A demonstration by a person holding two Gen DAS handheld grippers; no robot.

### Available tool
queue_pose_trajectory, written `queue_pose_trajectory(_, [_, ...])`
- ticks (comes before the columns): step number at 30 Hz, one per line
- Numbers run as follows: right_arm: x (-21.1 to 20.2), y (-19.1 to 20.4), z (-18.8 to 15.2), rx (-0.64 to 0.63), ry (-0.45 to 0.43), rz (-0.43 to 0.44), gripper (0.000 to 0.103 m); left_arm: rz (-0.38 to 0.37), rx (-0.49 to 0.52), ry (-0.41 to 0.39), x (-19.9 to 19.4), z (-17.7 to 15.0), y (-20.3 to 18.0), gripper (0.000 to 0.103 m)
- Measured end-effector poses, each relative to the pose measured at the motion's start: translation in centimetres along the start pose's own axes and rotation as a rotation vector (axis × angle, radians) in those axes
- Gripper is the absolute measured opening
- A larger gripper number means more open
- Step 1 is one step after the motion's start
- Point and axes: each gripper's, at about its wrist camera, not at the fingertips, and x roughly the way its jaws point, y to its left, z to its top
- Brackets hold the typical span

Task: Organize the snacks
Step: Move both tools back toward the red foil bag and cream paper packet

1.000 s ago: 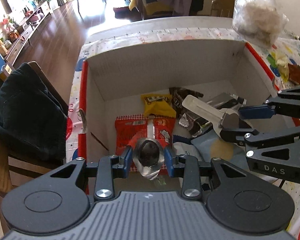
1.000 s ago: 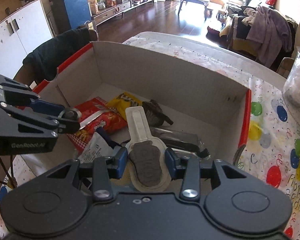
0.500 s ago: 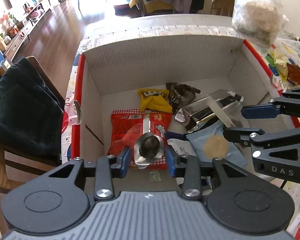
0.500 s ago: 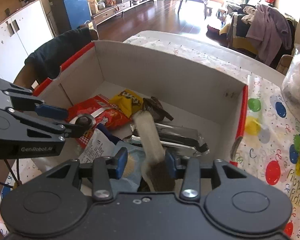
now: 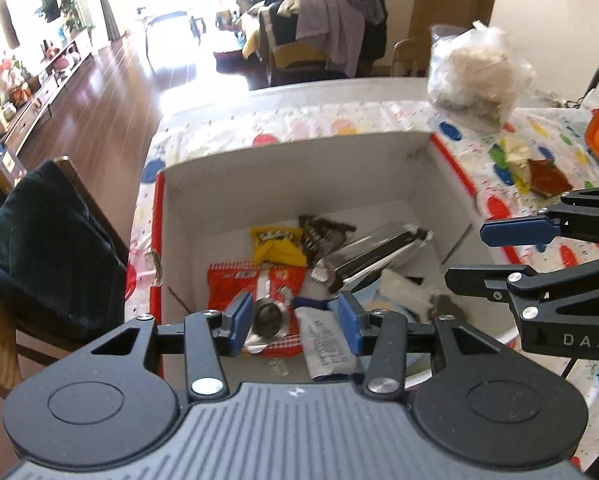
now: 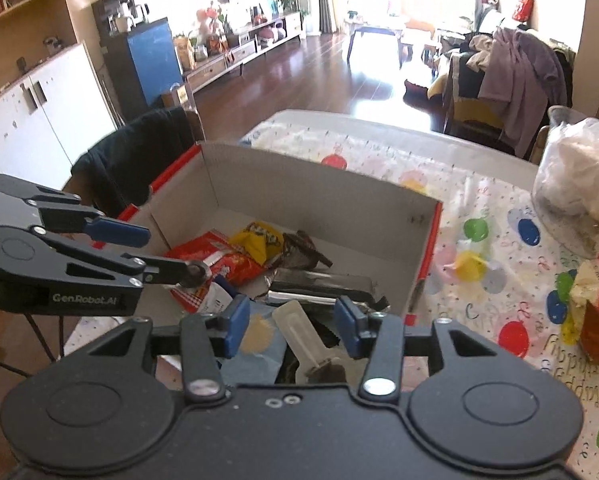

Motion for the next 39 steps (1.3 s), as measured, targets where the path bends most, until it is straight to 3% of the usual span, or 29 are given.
queue_pose_trajectory(6, [-3.2, -0.7, -0.4, 0.010, -0.065, -0.003, 0.061, -0.026, 0.043, -0.059, -2.2, 0.7, -2.3, 0.046])
queue_pose_trajectory(8, [-4.2, -1.2, -0.6, 0.014, -0.083, -0.003, 0.061, -0.032, 0.061, -0.079, -2.8, 1.0, -3.5, 0.053])
queue_pose_trajectory(10, [-5.1, -1.8, -0.9, 0.027, -0.094, -0.001, 0.062, -0.046, 0.069, -0.105, -3.4, 1.2, -4.5, 0.069])
queue_pose_trajectory(13, [-6.5, -3.0, -1.5, 0.045, -0.109, 0.006, 0.063, -0.069, 0.086, -0.128, -4.0, 1.7, -6.1, 0.070])
queue_pose_trajectory(16, [-7.9, -4.4, -2.2, 0.057, -0.133, -0.002, 0.081, -0.086, 0.095, -0.143, -4.3, 2.2, -7.7, 0.073])
queue_pose_trajectory(18, [-8.7, -5.6, -2.6, 0.066, -0.149, -0.011, 0.084, -0.095, 0.095, -0.153, -4.2, 2.4, -8.8, 0.075])
queue_pose_trajectory(25, [-10.7, -10.5, -4.7, 0.102, -0.156, -0.055, 0.090, -0.143, 0.095, -0.151, -2.7, 3.8, -13.4, 0.081])
queue_pose_trajectory(28, [-11.3, -12.9, -5.6, 0.118, -0.155, -0.072, 0.099, -0.178, 0.100, -0.148, -2.0, 4.4, -15.7, 0.082])
queue_pose_trajectory(39, [-12.2, -21.5, -7.8, 0.103, -0.123, -0.148, 0.103, -0.196, 0.110, -0.136, 2.8, 8.3, -24.2, 0.082])
